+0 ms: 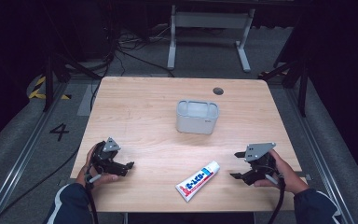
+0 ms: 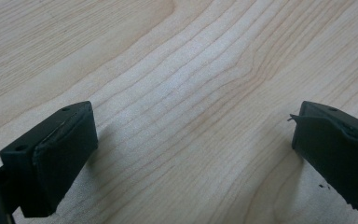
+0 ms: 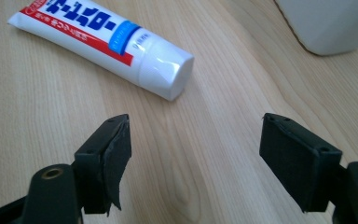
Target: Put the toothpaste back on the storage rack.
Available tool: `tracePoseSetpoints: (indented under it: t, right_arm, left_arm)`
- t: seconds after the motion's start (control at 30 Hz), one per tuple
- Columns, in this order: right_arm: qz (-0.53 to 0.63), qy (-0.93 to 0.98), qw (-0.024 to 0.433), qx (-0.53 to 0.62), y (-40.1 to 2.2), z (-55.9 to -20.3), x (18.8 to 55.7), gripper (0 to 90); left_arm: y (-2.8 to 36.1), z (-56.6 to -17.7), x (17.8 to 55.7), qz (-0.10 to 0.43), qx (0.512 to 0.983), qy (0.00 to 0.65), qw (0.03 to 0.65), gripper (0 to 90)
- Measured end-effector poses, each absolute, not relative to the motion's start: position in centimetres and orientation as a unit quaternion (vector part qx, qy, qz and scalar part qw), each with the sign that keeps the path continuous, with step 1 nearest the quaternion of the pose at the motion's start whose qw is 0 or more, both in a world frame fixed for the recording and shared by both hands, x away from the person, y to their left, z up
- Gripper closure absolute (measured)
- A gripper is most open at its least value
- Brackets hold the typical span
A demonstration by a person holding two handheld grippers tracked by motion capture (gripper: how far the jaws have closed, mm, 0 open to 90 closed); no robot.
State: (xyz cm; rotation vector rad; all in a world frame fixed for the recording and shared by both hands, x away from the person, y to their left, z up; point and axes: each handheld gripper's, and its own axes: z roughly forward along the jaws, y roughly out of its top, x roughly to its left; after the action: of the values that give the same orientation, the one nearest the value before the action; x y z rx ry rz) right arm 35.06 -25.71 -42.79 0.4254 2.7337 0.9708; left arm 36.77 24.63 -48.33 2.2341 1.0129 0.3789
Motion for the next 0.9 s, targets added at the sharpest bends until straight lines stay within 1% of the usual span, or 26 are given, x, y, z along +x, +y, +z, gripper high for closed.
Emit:
tracePoseSetpoints:
  t: [0.43,0.9]
  right_arm:
    - [0.304,0.946,0.086,0.073,-21.4,-42.2,35.2,25.3]
    - [0.275,0.959,0.066,0.006,-17.1,-42.7,35.2,26.3]
  left_arm:
    - [24.6,-48.3,36.8,0.144,0.852,0.385,0.323,0.5]
    - [24.6,-48.3,36.7,0.144,0.852,0.385,0.323,0.5]
